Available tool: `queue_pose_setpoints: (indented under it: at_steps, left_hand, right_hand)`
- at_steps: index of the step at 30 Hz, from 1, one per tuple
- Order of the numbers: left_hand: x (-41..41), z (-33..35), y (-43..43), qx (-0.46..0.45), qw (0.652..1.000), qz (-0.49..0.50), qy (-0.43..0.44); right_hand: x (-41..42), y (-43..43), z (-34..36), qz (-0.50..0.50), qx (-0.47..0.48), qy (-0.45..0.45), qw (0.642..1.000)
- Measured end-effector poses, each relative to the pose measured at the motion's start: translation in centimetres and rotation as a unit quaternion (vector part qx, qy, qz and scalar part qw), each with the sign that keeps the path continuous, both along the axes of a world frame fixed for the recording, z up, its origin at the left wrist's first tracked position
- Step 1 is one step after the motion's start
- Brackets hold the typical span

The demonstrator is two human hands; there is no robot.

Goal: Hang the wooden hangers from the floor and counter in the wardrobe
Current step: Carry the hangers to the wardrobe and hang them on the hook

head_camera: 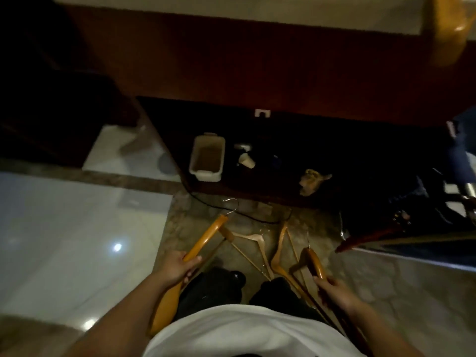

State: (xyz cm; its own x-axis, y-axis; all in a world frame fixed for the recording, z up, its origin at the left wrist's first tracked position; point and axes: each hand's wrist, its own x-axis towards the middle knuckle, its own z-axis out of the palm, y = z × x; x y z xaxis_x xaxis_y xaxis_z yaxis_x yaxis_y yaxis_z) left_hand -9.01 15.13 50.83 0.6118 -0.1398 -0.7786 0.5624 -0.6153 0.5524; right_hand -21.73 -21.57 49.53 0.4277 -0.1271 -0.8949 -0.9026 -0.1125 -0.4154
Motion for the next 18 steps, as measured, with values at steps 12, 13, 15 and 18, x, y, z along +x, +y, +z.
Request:
queue_pose_setpoints:
  at_steps: [12, 13, 15, 18]
  left_hand:
    - [-20.4, 0.9, -2.8, 0.077, 0.961, 0.267, 0.008]
    - [-22.0, 1.0, -3.2, 0.085, 0.955, 0.283, 0.02]
    - [-24.9, 1.4, -3.7, 0.106, 0.947, 0.3, 0.037]
    - [-27.7, 2.2, -4.4, 0.101, 0.927, 0.36, 0.034]
  right_hand:
    - [3.7, -1.5, -0.5, 0.258, 0.005, -0.009, 0.966]
    - [3.7, -1.3, -0.5, 0.274, -0.001, -0.007, 0.962]
    - [3.3, -0.9, -0.6, 0.309, -0.012, -0.004, 0.951]
    - [3.0, 0.1, -0.7, 0.36, -0.039, -0.001, 0.932]
